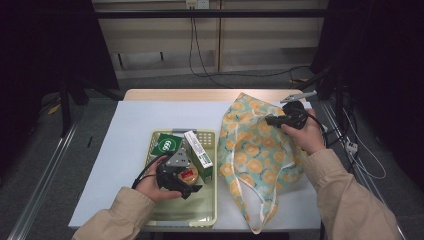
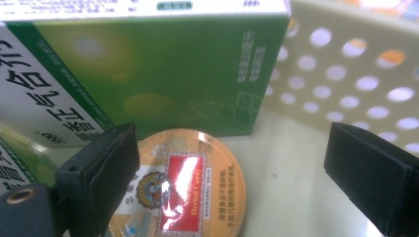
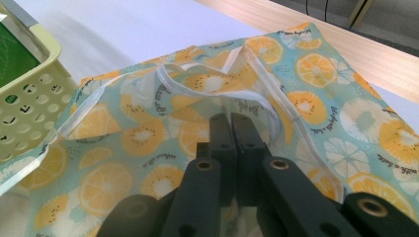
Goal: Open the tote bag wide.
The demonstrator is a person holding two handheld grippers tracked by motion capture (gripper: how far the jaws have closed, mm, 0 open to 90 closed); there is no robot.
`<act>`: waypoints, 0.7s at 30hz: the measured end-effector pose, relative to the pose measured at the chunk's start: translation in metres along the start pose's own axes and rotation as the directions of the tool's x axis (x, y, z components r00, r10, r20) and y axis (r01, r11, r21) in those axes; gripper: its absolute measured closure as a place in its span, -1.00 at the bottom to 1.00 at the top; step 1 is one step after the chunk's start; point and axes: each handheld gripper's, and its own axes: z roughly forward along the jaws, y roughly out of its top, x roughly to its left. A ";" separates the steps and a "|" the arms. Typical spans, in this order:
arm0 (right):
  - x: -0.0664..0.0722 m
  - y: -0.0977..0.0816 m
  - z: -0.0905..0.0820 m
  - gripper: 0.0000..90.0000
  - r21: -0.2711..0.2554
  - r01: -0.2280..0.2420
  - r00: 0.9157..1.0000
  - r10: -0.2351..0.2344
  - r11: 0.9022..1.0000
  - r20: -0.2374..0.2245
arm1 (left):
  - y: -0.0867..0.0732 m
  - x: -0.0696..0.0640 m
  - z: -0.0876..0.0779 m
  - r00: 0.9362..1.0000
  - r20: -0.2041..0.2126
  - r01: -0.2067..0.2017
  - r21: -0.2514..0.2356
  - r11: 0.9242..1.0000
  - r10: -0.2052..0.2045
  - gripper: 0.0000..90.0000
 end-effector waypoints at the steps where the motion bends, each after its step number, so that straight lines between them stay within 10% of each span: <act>1: 0.001 0.000 0.000 0.99 0.000 -0.002 1.000 0.002 1.000 -0.001 | -0.001 0.003 0.001 0.998 0.062 0.002 -0.015 1.000 -0.001 -0.82; 7: 0.003 -0.001 0.002 0.99 0.004 0.004 1.000 -0.004 1.000 -0.008 | -0.002 0.003 0.004 0.998 0.052 -0.040 0.002 0.999 0.039 -0.79; 21: 0.002 -0.004 0.000 0.99 0.001 -0.003 1.000 0.003 1.000 -0.006 | 0.002 -0.003 -0.005 0.999 0.040 0.009 -0.013 1.000 -0.008 -0.74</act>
